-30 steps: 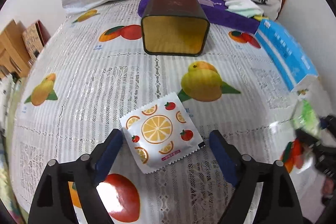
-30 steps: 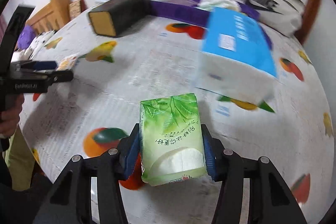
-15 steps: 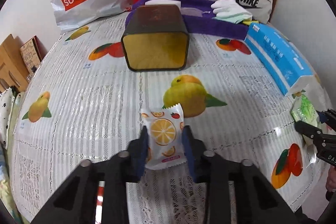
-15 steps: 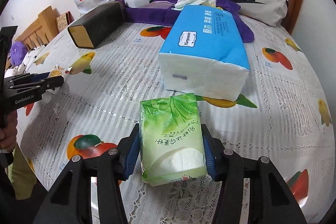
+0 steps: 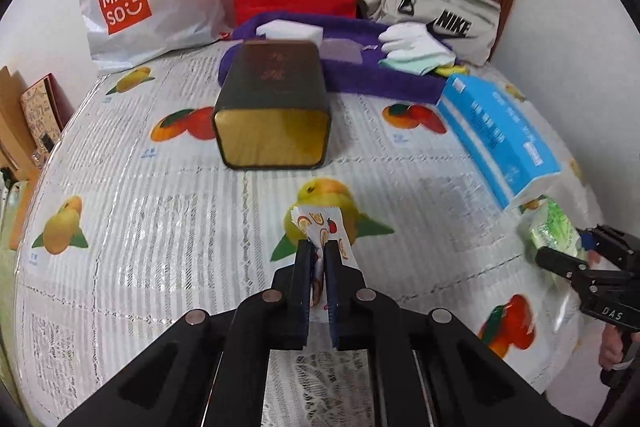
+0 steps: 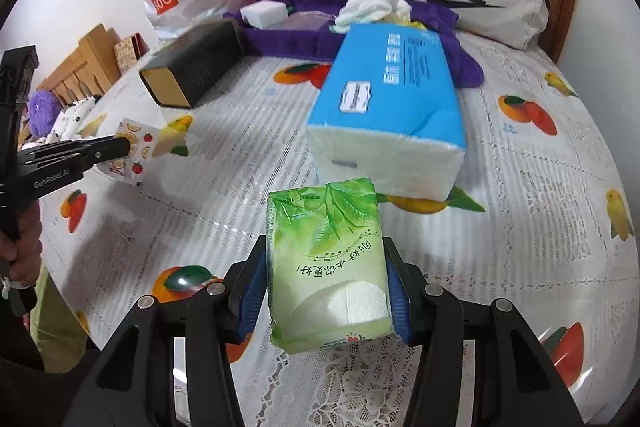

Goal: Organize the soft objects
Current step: 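Carry the sachet and green pack onto the purple towel and open both tools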

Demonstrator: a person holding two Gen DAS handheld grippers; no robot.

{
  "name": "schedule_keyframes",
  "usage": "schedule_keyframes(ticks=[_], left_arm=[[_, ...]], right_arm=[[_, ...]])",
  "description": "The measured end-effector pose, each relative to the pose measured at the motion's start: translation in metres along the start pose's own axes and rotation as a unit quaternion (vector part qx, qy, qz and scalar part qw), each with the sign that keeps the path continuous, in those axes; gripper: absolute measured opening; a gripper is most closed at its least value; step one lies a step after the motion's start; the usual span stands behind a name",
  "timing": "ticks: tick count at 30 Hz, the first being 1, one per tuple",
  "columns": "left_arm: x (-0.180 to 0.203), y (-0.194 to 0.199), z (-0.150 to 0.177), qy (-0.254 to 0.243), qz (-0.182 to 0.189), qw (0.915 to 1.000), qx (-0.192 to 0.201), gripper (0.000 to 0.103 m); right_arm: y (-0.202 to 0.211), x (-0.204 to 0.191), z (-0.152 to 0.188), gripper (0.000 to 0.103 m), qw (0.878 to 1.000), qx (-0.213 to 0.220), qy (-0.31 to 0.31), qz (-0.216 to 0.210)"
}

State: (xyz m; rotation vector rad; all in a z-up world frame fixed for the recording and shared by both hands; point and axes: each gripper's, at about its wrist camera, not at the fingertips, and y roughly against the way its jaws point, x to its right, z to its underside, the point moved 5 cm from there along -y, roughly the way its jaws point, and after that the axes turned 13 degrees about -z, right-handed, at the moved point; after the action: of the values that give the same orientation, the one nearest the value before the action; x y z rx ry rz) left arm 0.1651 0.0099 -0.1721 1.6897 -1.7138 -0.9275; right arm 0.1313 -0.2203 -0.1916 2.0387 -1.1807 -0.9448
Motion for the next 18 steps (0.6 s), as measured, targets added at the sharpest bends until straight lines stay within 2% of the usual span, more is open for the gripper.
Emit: schedule_keyframes(ticks=[8,18], left_arm=[[0.002,0.018,-0.020,0.007,0.031,0.9992,0.025,0.007],[-0.008,0.030,-0.056,0.022,0.039,0.9977,0.050,0.007]], right_arm=[[0.025,-0.002,-0.016,0.052,1.000,0.026,-0.001,-0.013],[0.045,0.006,-0.054,0.052,0.998,0.063,0.016,-0.011]])
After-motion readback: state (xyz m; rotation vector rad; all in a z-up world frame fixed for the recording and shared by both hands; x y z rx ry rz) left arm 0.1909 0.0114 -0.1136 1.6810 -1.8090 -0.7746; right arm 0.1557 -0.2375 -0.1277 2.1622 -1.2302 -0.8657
